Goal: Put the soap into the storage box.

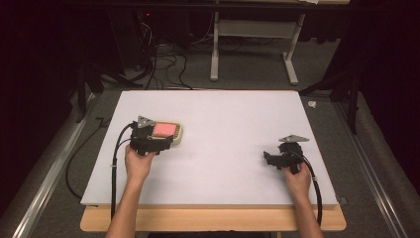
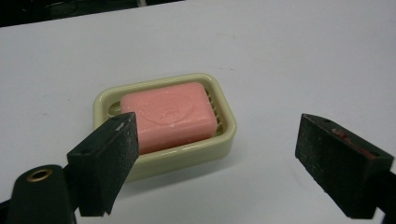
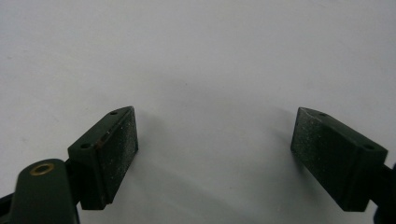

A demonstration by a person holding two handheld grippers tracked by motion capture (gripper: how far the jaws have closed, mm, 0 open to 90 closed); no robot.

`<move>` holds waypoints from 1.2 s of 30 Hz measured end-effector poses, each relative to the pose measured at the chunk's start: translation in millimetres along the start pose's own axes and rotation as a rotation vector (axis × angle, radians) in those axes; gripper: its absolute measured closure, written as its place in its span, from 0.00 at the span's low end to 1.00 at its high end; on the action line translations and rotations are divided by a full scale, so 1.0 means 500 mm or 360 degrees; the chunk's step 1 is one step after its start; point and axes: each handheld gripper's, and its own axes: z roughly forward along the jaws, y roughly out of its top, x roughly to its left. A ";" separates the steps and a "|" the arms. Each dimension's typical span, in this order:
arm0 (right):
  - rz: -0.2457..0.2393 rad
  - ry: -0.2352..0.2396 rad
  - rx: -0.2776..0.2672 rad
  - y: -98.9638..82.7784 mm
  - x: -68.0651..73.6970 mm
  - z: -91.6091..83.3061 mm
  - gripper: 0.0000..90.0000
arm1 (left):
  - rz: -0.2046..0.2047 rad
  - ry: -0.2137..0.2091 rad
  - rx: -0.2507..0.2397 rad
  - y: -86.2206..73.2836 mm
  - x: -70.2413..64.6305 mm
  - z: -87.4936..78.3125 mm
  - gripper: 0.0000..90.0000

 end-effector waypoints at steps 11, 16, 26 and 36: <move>0.0000 0.0000 0.0000 0.000 0.000 0.000 0.17 | 0.0027 -0.0045 -0.0016 -0.012 -0.013 -0.033 0.16; -0.0001 0.0000 0.0000 0.000 0.000 0.000 0.17 | 0.0026 -0.0055 -0.0014 -0.022 -0.016 -0.040 0.16; 0.0000 0.0000 0.0000 0.000 0.000 0.000 0.17 | 0.0019 -0.0072 -0.0024 -0.032 -0.018 -0.056 0.16; -0.0001 0.0000 0.0000 0.000 0.000 0.000 0.17 | 0.0026 -0.0105 -0.0032 -0.047 -0.022 -0.070 0.16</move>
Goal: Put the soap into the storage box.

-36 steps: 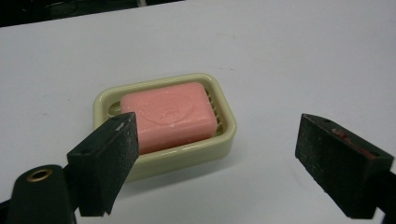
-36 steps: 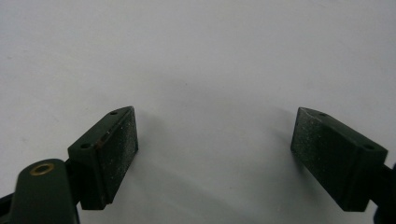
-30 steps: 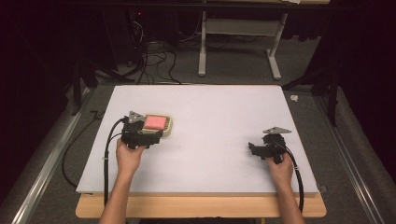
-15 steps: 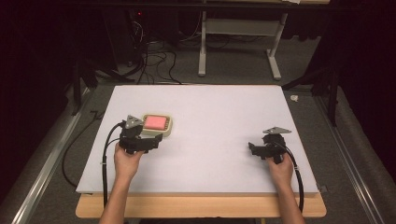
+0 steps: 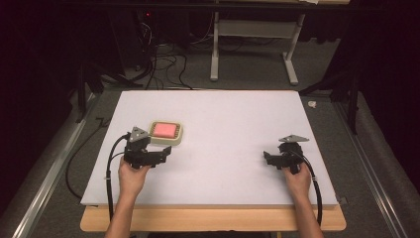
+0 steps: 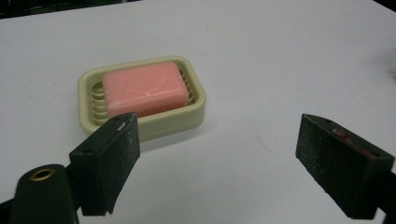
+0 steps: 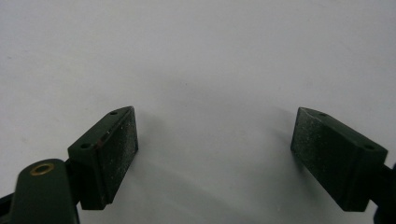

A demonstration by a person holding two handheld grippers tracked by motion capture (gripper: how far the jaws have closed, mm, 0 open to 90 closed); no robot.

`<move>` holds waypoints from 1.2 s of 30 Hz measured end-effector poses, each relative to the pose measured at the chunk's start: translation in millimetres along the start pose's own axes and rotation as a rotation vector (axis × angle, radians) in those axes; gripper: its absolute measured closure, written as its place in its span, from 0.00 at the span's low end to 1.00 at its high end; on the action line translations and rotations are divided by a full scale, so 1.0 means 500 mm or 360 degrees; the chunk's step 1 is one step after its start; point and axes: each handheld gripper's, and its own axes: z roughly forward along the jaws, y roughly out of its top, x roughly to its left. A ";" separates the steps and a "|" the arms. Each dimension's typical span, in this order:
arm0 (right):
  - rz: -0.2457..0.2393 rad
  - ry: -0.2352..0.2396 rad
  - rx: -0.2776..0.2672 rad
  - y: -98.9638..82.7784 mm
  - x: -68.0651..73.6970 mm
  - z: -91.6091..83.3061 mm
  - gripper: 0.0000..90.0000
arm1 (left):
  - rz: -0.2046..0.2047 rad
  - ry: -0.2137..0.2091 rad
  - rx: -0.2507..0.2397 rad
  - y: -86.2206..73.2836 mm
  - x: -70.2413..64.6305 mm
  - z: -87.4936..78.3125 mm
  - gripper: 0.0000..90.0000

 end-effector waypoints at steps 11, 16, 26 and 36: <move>0.0000 -0.0001 0.0000 0.000 0.000 0.000 0.17 | 0.0007 -0.0022 0.0012 -0.018 -0.002 -0.009 0.16; 0.0000 0.0000 0.0000 0.000 0.000 0.000 0.17 | 0.0008 -0.0039 0.0031 -0.028 -0.002 -0.007 0.16; 0.0000 0.0000 0.0000 0.000 0.000 0.000 0.17 | 0.0022 -0.0075 0.0068 -0.041 -0.010 -0.001 0.17; -0.0001 -0.0001 0.0000 0.000 0.000 0.000 0.17 | 0.0018 -0.0115 0.0084 -0.052 -0.020 0.009 0.17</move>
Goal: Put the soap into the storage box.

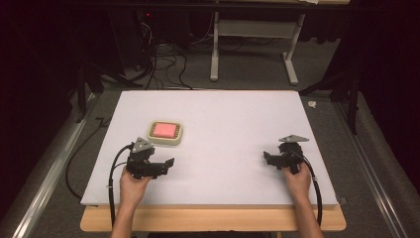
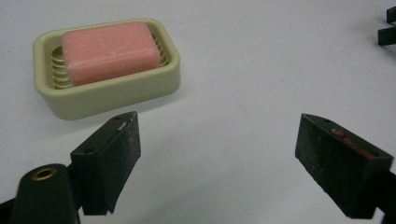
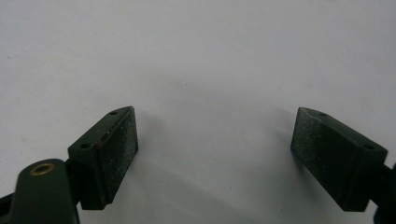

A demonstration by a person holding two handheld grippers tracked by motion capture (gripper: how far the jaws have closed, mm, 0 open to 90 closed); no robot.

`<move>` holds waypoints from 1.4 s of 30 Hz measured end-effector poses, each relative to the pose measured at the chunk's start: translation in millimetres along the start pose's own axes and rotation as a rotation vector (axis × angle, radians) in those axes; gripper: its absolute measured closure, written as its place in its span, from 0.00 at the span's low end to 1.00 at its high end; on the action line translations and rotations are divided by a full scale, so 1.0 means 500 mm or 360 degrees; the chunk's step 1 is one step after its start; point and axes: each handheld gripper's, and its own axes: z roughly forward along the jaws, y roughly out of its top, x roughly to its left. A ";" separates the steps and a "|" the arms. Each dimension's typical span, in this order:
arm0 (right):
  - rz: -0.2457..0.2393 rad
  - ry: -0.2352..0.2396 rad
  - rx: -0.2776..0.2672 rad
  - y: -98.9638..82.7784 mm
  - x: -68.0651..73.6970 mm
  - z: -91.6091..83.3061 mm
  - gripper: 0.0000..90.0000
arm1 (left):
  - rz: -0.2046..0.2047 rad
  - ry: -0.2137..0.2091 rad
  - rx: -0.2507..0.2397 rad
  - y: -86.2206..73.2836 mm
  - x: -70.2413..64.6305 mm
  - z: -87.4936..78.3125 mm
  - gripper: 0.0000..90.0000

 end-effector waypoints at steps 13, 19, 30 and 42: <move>0.0000 0.0001 0.0000 0.000 0.000 0.000 0.17 | 0.0017 -0.0040 0.0014 -0.007 -0.016 0.021 0.17; 0.0000 0.0000 0.0000 0.000 0.000 0.000 0.17 | 0.0034 -0.0049 0.0037 -0.010 -0.022 0.036 0.17; 0.0000 0.0000 0.0000 0.000 0.000 0.000 0.17 | 0.0058 -0.0037 0.0075 -0.018 -0.031 0.063 0.17; 0.0000 0.0001 0.0000 0.000 0.000 0.000 0.17 | 0.0099 -0.0007 0.0116 -0.020 -0.039 0.094 0.17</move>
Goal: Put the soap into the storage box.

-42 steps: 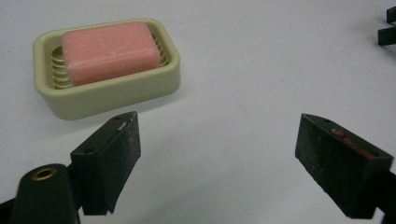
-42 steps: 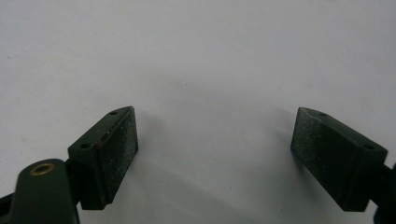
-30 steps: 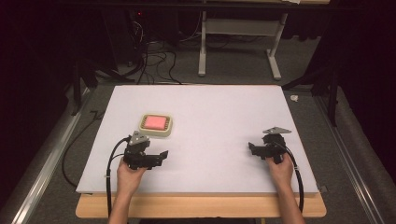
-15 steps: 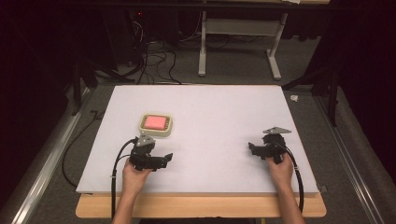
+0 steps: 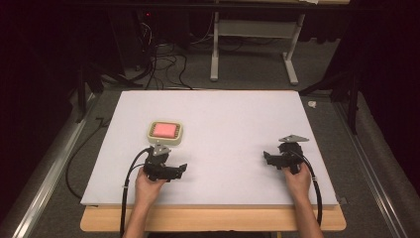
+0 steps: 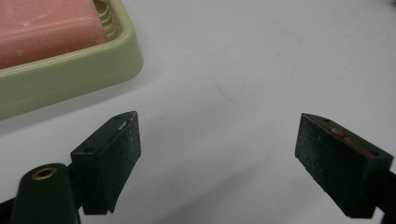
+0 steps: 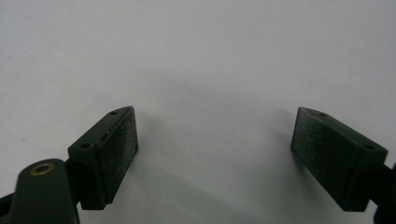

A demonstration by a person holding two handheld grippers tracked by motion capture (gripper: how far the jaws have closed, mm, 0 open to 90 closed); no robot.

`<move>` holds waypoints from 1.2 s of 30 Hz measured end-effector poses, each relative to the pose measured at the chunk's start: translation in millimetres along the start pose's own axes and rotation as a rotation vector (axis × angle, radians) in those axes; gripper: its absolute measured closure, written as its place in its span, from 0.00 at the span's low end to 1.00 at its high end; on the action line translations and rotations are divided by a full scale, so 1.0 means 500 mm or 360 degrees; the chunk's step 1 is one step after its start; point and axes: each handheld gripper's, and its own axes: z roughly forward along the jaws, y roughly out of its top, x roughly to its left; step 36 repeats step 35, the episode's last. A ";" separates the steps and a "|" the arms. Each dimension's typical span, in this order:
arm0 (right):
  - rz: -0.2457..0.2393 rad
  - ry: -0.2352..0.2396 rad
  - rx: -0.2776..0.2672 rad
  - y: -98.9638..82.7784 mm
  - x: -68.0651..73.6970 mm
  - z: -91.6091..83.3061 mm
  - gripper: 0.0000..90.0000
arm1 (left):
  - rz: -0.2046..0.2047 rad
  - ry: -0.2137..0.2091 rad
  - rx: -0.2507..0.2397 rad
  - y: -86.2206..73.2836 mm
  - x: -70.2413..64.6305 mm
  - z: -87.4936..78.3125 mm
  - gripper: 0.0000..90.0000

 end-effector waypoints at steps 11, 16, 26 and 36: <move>0.0000 0.0000 0.0000 0.000 0.000 0.000 0.17 | 0.0026 0.0021 0.0033 -0.002 -0.004 0.028 0.17; 0.0000 0.0000 0.0000 0.000 0.000 0.000 0.17 | 0.0049 0.0062 0.0053 -0.003 -0.007 0.042 0.17; 0.0000 0.0000 0.0000 0.000 0.000 0.000 0.17 | 0.0092 0.0073 0.0064 -0.008 -0.014 0.069 0.17; -0.0001 -0.0001 0.0001 0.000 0.000 0.000 0.17 | 0.0079 0.0071 0.0022 -0.012 -0.014 0.073 0.16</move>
